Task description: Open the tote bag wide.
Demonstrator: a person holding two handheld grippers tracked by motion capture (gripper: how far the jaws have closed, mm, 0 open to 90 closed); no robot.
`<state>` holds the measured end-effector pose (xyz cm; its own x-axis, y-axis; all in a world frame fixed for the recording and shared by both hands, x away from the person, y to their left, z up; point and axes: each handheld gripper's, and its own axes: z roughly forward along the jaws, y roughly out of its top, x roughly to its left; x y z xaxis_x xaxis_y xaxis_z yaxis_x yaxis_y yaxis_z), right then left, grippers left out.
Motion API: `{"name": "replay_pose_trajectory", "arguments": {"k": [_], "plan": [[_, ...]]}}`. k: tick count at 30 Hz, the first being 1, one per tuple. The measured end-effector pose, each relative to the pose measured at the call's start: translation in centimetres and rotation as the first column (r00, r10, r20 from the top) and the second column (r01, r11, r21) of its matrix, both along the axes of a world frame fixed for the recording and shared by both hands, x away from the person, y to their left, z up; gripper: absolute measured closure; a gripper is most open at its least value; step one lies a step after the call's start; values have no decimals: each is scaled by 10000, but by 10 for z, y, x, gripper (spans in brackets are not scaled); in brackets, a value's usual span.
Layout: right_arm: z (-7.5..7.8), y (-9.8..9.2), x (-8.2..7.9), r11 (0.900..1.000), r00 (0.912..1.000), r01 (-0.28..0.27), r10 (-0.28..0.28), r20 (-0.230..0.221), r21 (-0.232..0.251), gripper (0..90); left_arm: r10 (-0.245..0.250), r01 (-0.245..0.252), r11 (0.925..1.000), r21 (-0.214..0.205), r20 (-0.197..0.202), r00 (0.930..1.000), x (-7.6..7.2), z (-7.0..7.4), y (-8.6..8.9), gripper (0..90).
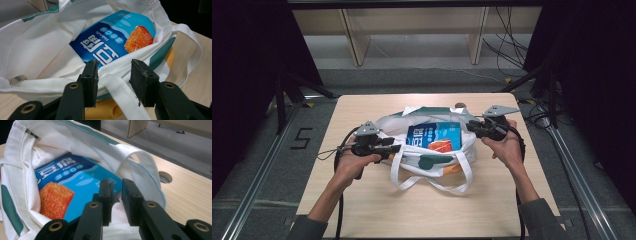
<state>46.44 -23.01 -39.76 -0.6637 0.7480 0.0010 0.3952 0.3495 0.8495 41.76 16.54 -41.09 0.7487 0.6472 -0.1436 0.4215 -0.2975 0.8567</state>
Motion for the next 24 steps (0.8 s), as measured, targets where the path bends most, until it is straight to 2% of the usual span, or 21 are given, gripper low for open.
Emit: {"name": "replay_pose_trajectory", "arguments": {"k": [1, 3, 5, 7, 8, 10, 11, 12, 13, 16, 19, 20, 21, 24], "plan": [[0, -1, -1, 10000, 10000, -32, 31, -52, -57, 755, -46, 46, 10000, 82, -28, 10000, -1, 1, 1, 557], [-2, 0, -4, 9998, 9998, 133, -131, -121, 171, 724, 67, -67, 10000, 40, 31, 10000, -2, 0, 2, 531], [-2, -1, -6, 9999, 10000, 53, -52, -36, 155, 697, 85, -84, 9999, -143, 60, 9999, -4, -2, 5, 519], [-4, -1, -8, 9997, 10000, -58, 56, 77, 257, 666, 98, -98, 9999, -76, -37, 9999, -5, -3, 6, 510], [-4, 0, -11, 9998, 9999, 31, -28, -140, 212, 659, 113, -114, 9999, -125, -13, 9999, -5, -3, 6, 500], [-5, 0, -11, 9998, 9996, -81, 77, 266, 160, 648, 47, -49, 9998, -187, -92, 9999, -7, -2, 6, 495], [-5, 0, -11, 9998, 9996, -77, 73, 255, 163, 641, 101, -102, 9998, -160, -59, 9999, -8, -2, 6, 494], [-4, 1, -13, 9996, 10000, -33, 34, -41, 290, 630, 61, -60, 9998, -182, 52, 10000, -9, -2, 6, 492], [-4, 1, -14, 9996, 9999, -67, 70, -119, 280, 623, 76, -76, 9998, -203, -3, 10000, -10, -1, 5, 489], [-3, 2, -15, 9994, 9999, -63, 59, 130, 329, 599, 42, -40, 9996, -262, 90, 10000, -12, 1, 7, 475], [-2, 4, -19, 9997, 9999, -89, 90, -64, 213, 570, 30, -28, 9998, -191, 108, 9999, -15, 2, 8, 448], [-3, 4, -19, 9998, 9998, -126, 124, 126, 153, 561, -1, 3, 9999, -158, 124, 9999, -16, 2, 8, 435], [-3, 5, -22, 9997, 10000, -46, 47, -59, 242, 553, 28, -26, 9998, -185, 101, 9999, -17, 1, 8, 426], [-5, 6, -25, 9997, 10000, -36, 36, -6, 226, 531, -30, 32, 9998, -205, 83, 10000, -20, 0, 7, 399]]}}
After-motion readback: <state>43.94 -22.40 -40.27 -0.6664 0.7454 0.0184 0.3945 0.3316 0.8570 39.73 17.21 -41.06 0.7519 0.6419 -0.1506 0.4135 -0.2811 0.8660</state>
